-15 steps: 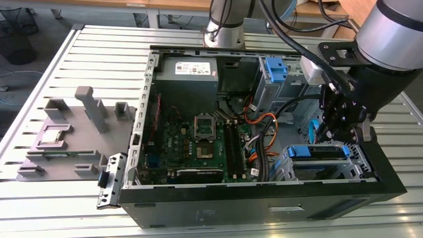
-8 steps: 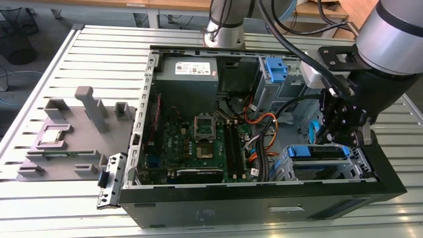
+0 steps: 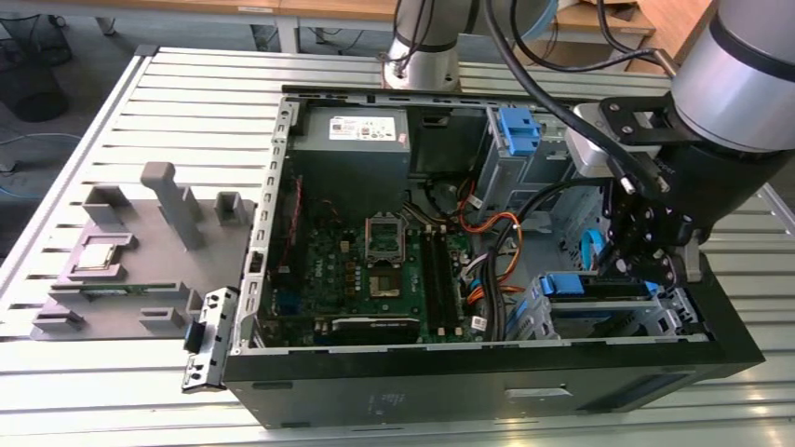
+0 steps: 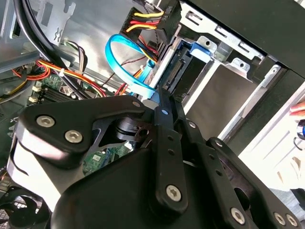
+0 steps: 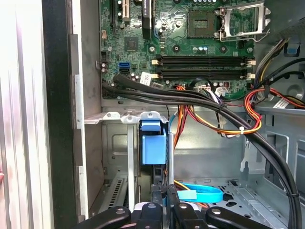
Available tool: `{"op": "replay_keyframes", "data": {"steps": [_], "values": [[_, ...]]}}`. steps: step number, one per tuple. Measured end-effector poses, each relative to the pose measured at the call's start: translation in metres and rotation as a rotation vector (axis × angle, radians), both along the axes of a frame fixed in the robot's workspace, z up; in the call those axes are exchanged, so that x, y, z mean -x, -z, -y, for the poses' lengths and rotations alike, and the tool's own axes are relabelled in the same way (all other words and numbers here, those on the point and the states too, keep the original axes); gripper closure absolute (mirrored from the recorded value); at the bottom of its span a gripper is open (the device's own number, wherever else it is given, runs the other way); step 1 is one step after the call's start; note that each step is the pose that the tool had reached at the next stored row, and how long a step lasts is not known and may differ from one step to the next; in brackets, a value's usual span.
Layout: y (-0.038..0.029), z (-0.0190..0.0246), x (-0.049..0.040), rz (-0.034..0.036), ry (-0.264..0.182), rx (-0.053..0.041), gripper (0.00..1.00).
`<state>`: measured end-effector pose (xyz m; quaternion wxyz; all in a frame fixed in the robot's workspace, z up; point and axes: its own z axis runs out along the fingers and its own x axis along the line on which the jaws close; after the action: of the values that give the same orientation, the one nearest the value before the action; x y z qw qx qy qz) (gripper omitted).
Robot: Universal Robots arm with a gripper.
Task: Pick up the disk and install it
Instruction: 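Insert the first disk wire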
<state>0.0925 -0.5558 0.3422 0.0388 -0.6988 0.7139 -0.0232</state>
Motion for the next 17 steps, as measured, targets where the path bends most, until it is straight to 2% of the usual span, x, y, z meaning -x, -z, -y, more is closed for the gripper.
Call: {"op": "replay_keyframes", "data": {"steps": [4, 10, 14, 17], "values": [[0.0001, 0.0007, 0.0002, 0.0021, -0.001, -0.0002, 0.84], [0.0003, 0.0019, 0.0002, 0.0161, -0.011, -0.0008, 0.84], [0.0003, 0.0021, 0.0003, 0.017, -0.011, -0.001, 0.84], [0.0006, 0.0024, 0.0004, 0.0224, -0.012, -0.0038, 0.84]]}}
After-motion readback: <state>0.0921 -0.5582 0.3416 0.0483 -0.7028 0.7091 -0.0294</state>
